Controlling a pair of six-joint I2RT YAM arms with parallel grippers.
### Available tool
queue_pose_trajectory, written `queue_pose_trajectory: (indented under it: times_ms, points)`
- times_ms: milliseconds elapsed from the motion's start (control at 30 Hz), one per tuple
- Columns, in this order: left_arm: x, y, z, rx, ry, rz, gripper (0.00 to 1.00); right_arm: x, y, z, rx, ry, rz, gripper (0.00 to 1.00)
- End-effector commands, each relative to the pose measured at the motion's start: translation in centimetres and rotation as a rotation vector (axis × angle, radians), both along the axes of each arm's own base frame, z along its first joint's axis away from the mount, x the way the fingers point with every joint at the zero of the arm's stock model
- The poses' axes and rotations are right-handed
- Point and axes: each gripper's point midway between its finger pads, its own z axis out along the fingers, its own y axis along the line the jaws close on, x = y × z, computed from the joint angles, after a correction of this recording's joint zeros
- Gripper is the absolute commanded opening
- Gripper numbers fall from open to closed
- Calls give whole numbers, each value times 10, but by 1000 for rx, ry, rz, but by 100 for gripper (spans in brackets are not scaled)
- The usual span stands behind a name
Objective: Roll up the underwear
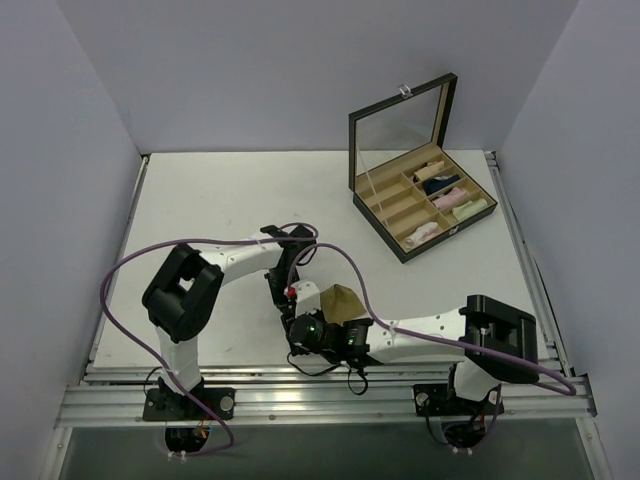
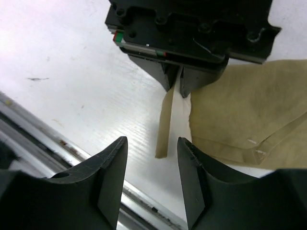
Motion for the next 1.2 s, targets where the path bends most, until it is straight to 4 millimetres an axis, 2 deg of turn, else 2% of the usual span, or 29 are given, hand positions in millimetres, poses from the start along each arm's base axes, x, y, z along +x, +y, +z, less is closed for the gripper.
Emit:
queue_pose_trajectory:
  times_ms: [0, 67, 133, 333, 400, 433, 467, 500, 533, 567, 600, 633, 667, 700, 733, 767, 800, 833, 933, 1067, 1100, 1167]
  points:
    - [-3, 17, -7, 95, 11, -24, 2, 15, -14, -18, -176, -76, -5, 42]
    - [-5, 17, -8, 98, 15, -26, 2, 21, -12, -19, -234, -105, -11, 42]
    - [-6, 18, -8, 101, 18, -26, 2, 23, -13, -31, -299, -120, -5, 42]
    - [-8, 20, -9, 108, 26, -22, 2, 25, -9, -40, -339, -136, 8, 41]
    - [-7, 19, -8, 105, 23, -20, 2, 22, -10, -43, -329, -125, 6, 31]
    - [-7, 19, -5, 101, 22, -16, 3, 21, -11, -45, -320, -118, 0, 22]
    - [-5, 21, -4, 100, 22, -5, 7, 21, -9, -41, -264, -101, -34, 9]
    - [-4, 23, -2, 91, 26, 13, 9, 13, -19, -55, -254, -51, -23, 5]
    - [6, 29, 5, 68, 15, 60, 13, 9, -23, -60, -218, -15, -25, 2]
    - [9, 35, 8, 53, 12, 88, 17, 6, -14, -59, -107, 25, -48, 0]
    - [15, 40, 13, 36, -3, 121, 26, 8, -15, -55, -33, 56, -64, 0]
    - [28, 50, 26, 6, -48, 172, 30, -10, -35, -77, -28, 141, -37, 0]
    - [32, 56, 31, -2, -71, 193, 33, -11, -28, -72, 73, 158, -43, 0]
    - [36, 59, 37, -15, -99, 207, 38, -14, -30, -72, 134, 201, -73, 0]
    - [41, 60, 41, -31, -127, 217, 40, -24, -46, -85, 126, 239, -80, 0]
    - [45, 61, 51, -55, -164, 225, 42, -25, -45, -83, 163, 249, -89, 0]
    - [44, 61, 53, -63, -180, 226, 43, -26, -47, -85, 181, 267, -105, 0]
    - [48, 56, 60, -103, -219, 221, 44, -27, -53, -88, 177, 276, -112, 0]
    - [48, 43, 60, -174, -265, 196, 46, -18, -61, -92, 191, 302, -156, 0]
    - [47, 23, 58, -280, -295, 159, 47, -22, -65, -104, 229, 360, -173, 0]
    - [50, 12, 62, -334, -313, 145, 47, -23, -67, -106, 232, 366, -181, 0]
    - [48, 8, 62, -360, -318, 132, 47, -22, -68, -107, 249, 375, -198, 0]
